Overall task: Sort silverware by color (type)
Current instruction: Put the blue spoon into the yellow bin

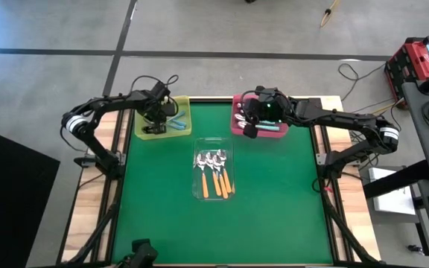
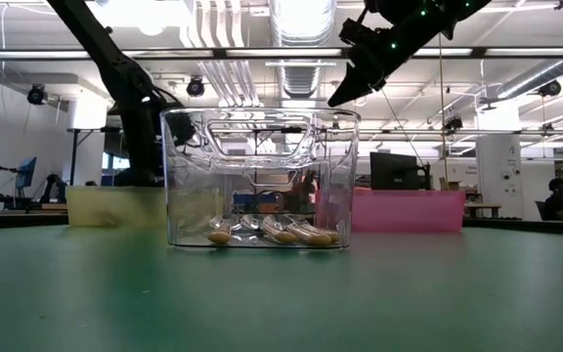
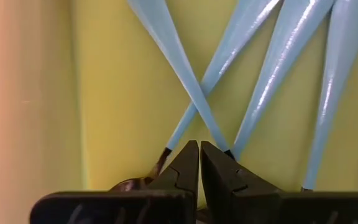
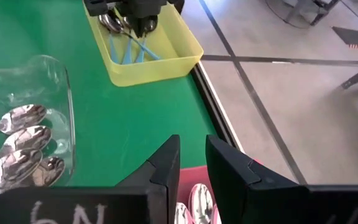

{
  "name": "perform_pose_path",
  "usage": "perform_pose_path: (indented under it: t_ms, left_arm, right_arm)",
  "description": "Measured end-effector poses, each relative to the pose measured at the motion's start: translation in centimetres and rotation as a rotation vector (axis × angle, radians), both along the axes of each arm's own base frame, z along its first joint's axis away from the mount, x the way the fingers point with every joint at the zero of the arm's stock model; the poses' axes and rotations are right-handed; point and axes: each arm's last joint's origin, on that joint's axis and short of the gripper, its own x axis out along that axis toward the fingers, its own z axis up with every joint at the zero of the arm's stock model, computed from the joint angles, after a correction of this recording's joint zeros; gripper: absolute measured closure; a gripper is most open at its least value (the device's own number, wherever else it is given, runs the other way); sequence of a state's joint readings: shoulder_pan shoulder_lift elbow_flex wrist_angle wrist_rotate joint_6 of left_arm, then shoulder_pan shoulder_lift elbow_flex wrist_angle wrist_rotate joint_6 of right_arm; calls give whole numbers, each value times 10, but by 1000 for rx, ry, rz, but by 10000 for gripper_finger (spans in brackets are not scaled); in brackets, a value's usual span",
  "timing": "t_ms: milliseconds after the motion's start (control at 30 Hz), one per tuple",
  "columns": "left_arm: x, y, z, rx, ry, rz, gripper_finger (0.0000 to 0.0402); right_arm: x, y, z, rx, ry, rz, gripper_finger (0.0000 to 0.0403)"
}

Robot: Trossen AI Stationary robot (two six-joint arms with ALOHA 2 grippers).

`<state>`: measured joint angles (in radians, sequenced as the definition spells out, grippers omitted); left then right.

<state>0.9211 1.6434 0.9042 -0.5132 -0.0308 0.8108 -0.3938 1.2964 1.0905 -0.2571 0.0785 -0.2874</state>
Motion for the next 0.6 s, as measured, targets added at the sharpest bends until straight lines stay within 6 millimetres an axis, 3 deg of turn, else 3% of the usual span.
perform_pose_path:
  t_ms: [600]
  left_arm:
    - [-2,5,0,14,-20,52,401]
  right_arm:
    - [0,0,-1,15,-5,-6,335]
